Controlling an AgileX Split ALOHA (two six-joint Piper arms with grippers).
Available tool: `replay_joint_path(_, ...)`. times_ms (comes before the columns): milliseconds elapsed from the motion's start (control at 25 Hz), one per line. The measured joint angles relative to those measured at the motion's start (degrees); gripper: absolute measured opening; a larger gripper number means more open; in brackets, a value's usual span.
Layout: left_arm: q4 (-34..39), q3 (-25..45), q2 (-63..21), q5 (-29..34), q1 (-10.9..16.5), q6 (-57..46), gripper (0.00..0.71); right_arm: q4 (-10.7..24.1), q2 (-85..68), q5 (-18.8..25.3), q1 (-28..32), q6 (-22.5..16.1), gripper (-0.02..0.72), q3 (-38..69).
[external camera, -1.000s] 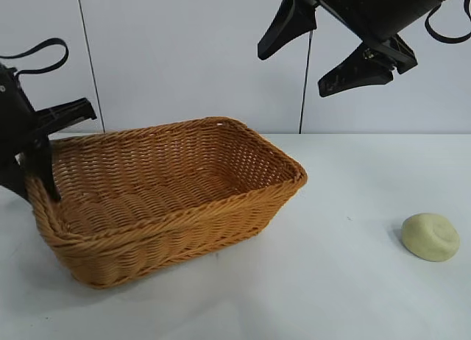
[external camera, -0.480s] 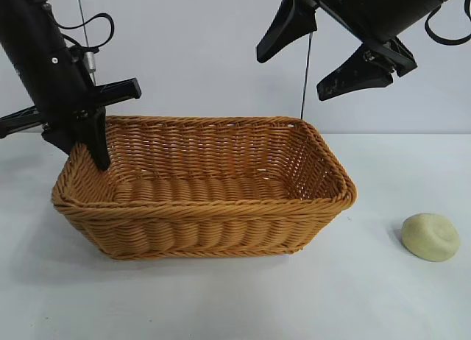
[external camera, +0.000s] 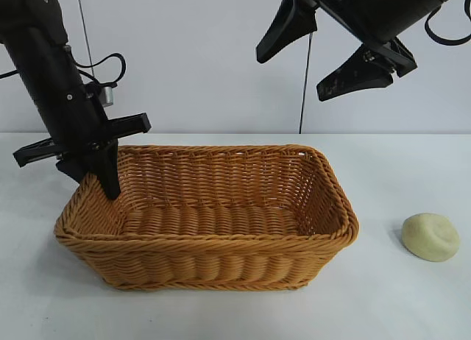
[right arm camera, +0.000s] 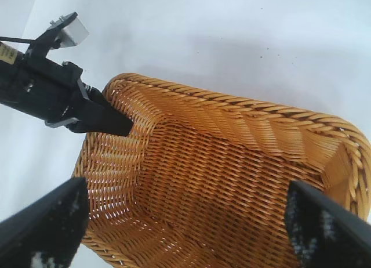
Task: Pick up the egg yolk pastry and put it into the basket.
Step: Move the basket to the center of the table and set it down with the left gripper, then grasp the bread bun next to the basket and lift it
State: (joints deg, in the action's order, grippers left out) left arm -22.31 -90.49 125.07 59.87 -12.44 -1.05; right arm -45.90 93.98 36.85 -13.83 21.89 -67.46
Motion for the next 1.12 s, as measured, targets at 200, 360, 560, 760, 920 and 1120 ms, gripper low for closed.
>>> replay_joint_path(200,-0.11,0.0,-0.71,0.34,0.0,0.05,0.652,0.0,0.0,0.25,0.0,0.0,0.632,0.0)
replay_joint_path(360,-0.12,0.0,-4.35,1.79,0.0,0.05,0.687,0.0,0.0,0.34,0.0,0.0,0.632,0.0)
replay_joint_path(560,5.75,0.0,-10.71,2.28,0.0,-0.57,0.694,0.0,0.0,0.39,0.0,0.0,0.632,0.0)
replay_joint_path(760,15.62,-0.05,-13.11,3.34,0.51,-3.23,0.695,0.0,0.0,0.39,0.0,0.0,0.632,0.0)
replay_joint_path(920,16.65,-0.05,-13.11,3.8,3.67,-3.14,0.695,0.0,0.0,0.39,0.0,0.0,0.632,0.0)
replay_joint_path(1120,17.76,-0.05,-13.11,6.37,9.62,-0.72,0.695,0.0,0.0,0.39,0.0,0.0,0.632,0.0)
